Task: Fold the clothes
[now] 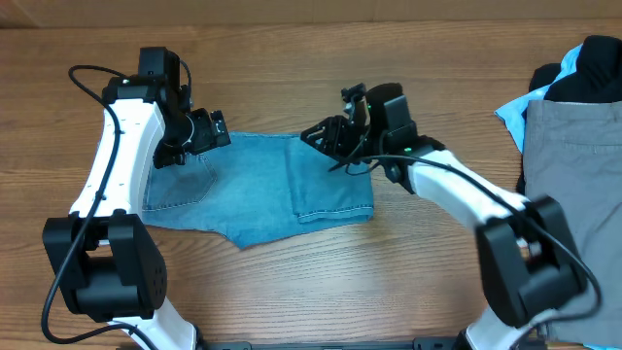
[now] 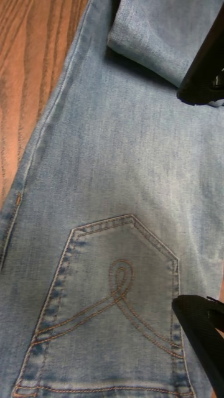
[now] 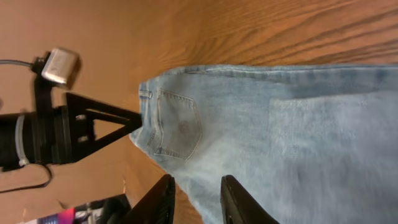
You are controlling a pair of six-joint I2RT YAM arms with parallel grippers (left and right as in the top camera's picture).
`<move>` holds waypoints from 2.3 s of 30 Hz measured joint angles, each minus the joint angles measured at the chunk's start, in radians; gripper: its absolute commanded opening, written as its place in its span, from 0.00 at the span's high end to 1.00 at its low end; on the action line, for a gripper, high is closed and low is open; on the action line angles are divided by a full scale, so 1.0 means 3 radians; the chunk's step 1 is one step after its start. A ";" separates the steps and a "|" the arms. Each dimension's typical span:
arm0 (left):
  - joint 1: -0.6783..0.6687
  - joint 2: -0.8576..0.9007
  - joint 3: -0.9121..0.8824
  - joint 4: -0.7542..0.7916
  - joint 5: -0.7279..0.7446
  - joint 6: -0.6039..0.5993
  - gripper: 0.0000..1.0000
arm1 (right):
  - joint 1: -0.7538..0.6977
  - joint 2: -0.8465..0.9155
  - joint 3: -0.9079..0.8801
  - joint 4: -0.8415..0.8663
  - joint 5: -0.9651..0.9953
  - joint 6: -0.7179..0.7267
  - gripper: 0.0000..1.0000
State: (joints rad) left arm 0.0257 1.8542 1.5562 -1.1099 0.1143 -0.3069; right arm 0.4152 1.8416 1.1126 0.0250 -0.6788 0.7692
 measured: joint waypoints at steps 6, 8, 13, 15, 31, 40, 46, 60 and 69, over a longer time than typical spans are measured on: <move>0.0000 -0.0001 0.0000 0.0000 0.0000 0.0000 0.00 | -0.0001 0.0465 -0.0004 0.0608 -0.0295 0.0303 0.68; 0.0000 0.0000 0.0000 0.0000 0.0000 0.0000 0.00 | 0.0000 0.0601 -0.0004 0.0668 -0.0360 0.0376 0.68; 0.0000 0.0000 0.0000 0.0000 0.0000 0.0000 0.00 | -0.0001 0.0894 -0.0004 0.0665 -0.0315 0.0427 0.66; 0.0000 0.0000 0.0000 -0.0001 0.0000 0.0001 0.00 | 0.0000 0.0937 -0.0004 0.0660 -0.0264 0.0413 0.69; 0.0000 0.0000 0.0000 -0.0003 -0.0013 0.0000 0.00 | -0.0172 0.0031 0.0034 -0.0618 0.0078 -0.0272 0.00; 0.0000 -0.0001 0.0000 0.0028 -0.0011 0.0000 0.00 | -0.0689 -0.0254 0.0106 -0.1610 0.0421 -0.0846 0.01; 0.0000 -0.0001 0.0000 0.0017 -0.0011 0.0000 0.00 | -0.0511 -0.0003 0.0104 -0.1638 0.0470 -0.0928 0.00; 0.0000 -0.0001 0.0000 -0.0034 -0.0011 0.0000 0.00 | -0.0792 0.0106 0.0104 -0.2069 0.0739 -0.1300 0.01; 0.0000 0.0000 0.0000 -0.0031 -0.0010 0.0000 0.00 | -0.0563 0.0114 0.0061 -0.2046 0.0444 -0.1320 0.21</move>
State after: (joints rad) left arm 0.0257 1.8542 1.5562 -1.1191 0.1112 -0.3069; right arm 0.2462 1.8759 1.1309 -0.5888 -0.5457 0.3733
